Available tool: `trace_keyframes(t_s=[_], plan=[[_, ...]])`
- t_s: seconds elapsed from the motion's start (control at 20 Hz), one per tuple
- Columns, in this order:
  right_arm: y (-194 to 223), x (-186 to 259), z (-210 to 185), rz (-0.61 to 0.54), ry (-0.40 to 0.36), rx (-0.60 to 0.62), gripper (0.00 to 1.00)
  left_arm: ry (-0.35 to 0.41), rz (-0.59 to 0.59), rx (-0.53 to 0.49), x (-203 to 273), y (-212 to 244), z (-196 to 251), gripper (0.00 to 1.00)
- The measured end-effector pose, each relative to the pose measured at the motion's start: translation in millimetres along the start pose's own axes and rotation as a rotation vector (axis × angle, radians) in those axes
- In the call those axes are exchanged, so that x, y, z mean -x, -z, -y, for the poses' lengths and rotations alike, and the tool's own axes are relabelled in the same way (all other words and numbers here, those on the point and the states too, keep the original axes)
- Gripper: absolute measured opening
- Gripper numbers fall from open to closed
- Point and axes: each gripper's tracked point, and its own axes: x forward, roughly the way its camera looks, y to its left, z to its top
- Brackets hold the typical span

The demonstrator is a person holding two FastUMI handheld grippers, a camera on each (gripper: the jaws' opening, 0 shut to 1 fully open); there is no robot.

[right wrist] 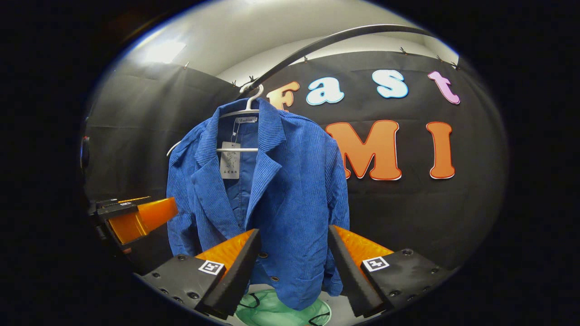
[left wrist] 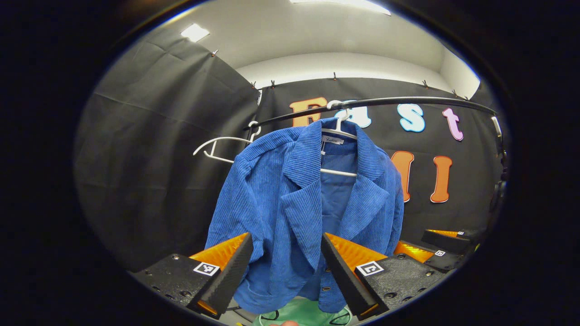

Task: Grasp the clothes on the hanger with both hands and then place them into the laundry hamper below.

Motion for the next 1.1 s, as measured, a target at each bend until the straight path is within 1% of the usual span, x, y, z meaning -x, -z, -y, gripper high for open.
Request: trace_keyframes(t_s=[0.1, 0.25, 0.4, 0.5, 0.55, 0.6, 0.7, 0.75, 0.8, 0.9, 0.95, 1.0, 1.05, 1.1], plan=[[0.3, 2.1, -8.5, 0.019, 0.035, 0.037, 0.96, 0.043, 0.007, -0.005, -6.3, -3.6, -2.4, 0.92], [4.1, 3.6, -31.8, 0.026, 0.078, 0.069, 0.96, 0.098, 0.015, -0.016, -12.6, -10.1, -9.4, 0.92], [4.0, 12.8, -55.1, 0.034, 0.115, 0.068, 0.96, 0.141, 0.039, 0.029, -19.2, -19.6, -22.5, 0.92], [5.6, 20.2, -67.6, 0.032, 0.145, 0.052, 0.95, 0.159, 0.031, 0.036, -26.6, -18.1, -33.5, 0.92], [7.3, 23.5, -73.0, 0.027, 0.163, 0.05, 0.9, 0.172, 0.024, 0.039, -28.5, -15.8, -38.3, 0.95], [7.3, 27.4, -78.0, 0.025, 0.183, 0.049, 0.9, 0.183, 0.02, 0.041, -29.5, -14.6, -43.7, 0.92], [7.3, 34.3, -93.8, 0.018, 0.203, 0.038, 0.9, 0.215, 0.017, 0.042, -29.1, -14.4, -52.7, 0.92], [4.1, 37.3, -106.8, 0.012, 0.196, 0.018, 0.95, 0.232, 0.018, 0.046, -28.4, -14.5, -57.6, 0.92], [-2.5, 40.9, -119.5, 0.019, 0.181, -0.011, 0.9, 0.247, 0.022, 0.05, -27.3, -15.0, -62.8, 0.92], [-24.1, 46.4, -143.0, 0.044, 0.149, -0.069, 0.9, 0.251, 0.017, 0.047, -28.1, -12.2, -76.3, 0.98], [-34.3, 46.0, -148.7, 0.049, 0.148, -0.055, 0.93, 0.249, 0.008, 0.046, -28.0, -8.8, -82.9, 0.95], [-48.2, 43.7, -156.0, 0.055, 0.138, 0.007, 0.95, 0.249, 0.0, 0.052, -28.7, -6.3, -87.2, 0.95], [-64.8, 40.1, -164.8, 0.078, 0.13, 0.078, 0.9, 0.251, -0.005, 0.059, -28.9, -4.5, -90.4, 0.95], [-83.1, 36.3, -177.9, 0.11, 0.112, 0.126, 0.9, 0.245, -0.004, 0.064, -29.4, -4.0, -95.1, 0.92]])
